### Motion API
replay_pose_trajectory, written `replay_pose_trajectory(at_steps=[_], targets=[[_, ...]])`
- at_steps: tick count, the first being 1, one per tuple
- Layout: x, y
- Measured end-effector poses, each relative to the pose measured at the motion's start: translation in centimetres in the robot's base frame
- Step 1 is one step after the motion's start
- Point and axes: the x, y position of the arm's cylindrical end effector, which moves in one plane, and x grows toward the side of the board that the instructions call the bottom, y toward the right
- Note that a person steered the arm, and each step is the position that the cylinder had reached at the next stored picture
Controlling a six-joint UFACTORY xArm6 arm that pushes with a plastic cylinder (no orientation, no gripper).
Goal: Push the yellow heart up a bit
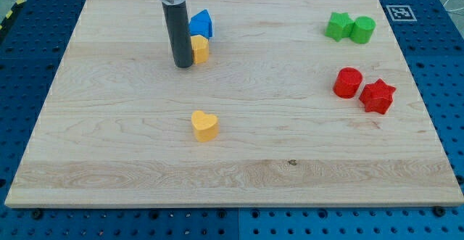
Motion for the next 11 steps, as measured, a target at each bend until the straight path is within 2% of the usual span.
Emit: replay_pose_trajectory(at_steps=[1,3,4,5,6,7,9,10,11], targets=[[0.4,0.0],[4.4,-3.8],[8.4,-4.6],[14.3,-3.3],[17.8,0.8],[17.9,5.7],[13.4,7.8],[13.4,8.2],[17.2,8.9]])
